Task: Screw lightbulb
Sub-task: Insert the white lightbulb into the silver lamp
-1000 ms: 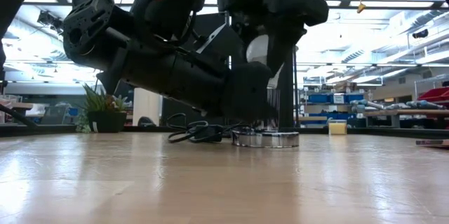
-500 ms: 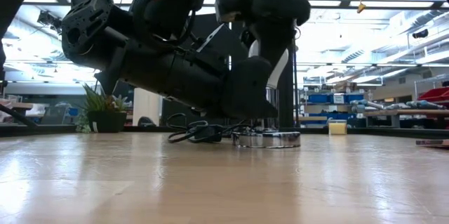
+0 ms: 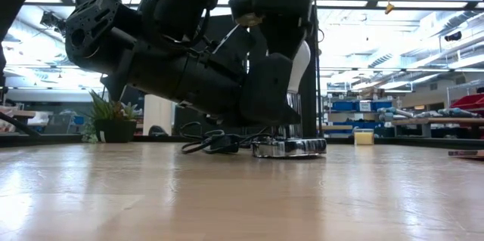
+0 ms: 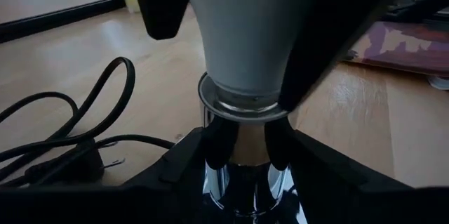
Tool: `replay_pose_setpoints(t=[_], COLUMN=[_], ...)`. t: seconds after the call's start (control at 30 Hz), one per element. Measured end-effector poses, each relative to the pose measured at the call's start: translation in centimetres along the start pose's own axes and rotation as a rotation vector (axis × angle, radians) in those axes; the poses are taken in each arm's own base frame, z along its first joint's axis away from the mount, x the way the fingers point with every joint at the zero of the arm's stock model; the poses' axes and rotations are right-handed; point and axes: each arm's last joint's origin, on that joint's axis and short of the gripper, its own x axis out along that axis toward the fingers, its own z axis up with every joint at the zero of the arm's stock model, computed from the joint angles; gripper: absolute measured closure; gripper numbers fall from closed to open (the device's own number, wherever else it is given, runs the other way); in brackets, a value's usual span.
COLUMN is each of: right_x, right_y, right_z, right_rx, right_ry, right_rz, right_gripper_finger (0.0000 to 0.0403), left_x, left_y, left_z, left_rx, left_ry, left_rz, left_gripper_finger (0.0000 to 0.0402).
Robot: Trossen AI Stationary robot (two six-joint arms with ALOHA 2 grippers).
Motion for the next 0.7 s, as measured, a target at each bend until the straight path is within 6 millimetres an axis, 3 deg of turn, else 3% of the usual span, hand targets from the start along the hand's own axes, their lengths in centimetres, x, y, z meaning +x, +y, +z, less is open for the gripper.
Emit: replay_pose_setpoints(t=[0.5,0.7], right_x=[0.04,0.08], right_y=[-0.38,-0.33], right_z=[0.2,0.23], right_rx=[0.324,0.255], right_ry=[-0.014,-0.015], right_rz=[-0.014,-0.008], right_gripper_finger=[0.0135,0.0126], left_x=[0.06,0.09], left_y=[0.11,0.19], left_z=[-0.04,-0.1], left_rx=[0.005,0.014], left_ry=[0.003,0.011], left_rz=[0.016,0.025], left_gripper_finger=[0.0218,0.0218])
